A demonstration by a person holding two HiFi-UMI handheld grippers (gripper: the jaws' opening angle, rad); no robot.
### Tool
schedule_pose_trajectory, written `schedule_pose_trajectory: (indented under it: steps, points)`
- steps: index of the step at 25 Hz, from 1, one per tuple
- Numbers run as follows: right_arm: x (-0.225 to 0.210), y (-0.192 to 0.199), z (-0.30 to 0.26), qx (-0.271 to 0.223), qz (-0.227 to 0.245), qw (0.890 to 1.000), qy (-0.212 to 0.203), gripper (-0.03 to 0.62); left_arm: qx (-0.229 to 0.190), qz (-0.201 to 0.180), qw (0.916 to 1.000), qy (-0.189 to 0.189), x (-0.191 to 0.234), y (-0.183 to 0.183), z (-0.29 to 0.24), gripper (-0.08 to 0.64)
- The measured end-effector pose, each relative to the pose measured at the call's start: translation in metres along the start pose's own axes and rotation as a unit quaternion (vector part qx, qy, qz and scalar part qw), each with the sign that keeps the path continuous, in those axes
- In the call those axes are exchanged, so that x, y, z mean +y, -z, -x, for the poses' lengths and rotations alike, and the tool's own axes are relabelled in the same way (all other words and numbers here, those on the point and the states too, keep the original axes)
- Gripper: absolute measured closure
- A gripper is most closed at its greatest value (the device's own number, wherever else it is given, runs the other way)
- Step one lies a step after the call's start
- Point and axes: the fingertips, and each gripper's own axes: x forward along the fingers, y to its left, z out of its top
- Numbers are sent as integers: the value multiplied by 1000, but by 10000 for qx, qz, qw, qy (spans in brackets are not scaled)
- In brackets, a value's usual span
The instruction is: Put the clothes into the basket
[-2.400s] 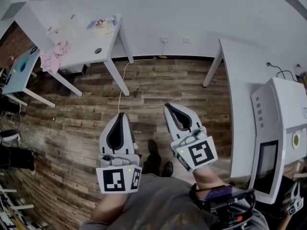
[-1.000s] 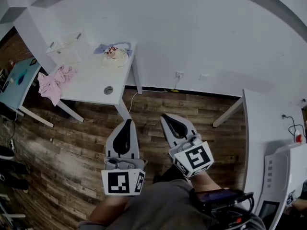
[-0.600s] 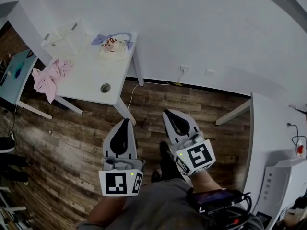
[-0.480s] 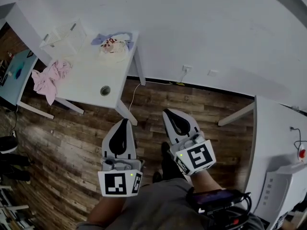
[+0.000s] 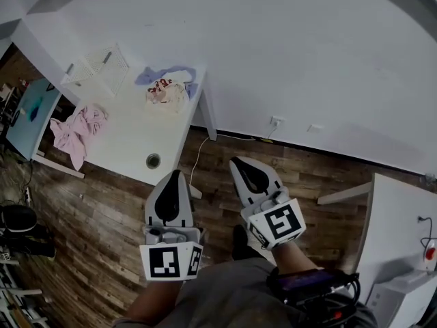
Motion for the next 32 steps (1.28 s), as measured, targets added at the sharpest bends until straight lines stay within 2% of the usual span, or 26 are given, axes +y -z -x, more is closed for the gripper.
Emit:
schedule_pose_trajectory:
  steps: [9,17,27,32]
  points:
    - [-18,-15,-56,-35,30,9988,-497,583,-120,-73,9981,-595,31,-12,-30,552]
    - [-3,-3,-110,86,46,9962,-862,583,-86,-2,9941,-1079,82,0,-36,552]
    - [8,24,-229,373,144,9916,-1232,583,-33,230,9891,-1456,183,25,-91,552]
    - [10,25,-287,451,272,9900,-1305,583,-117,377,9873,-1541,231,32,-120,552]
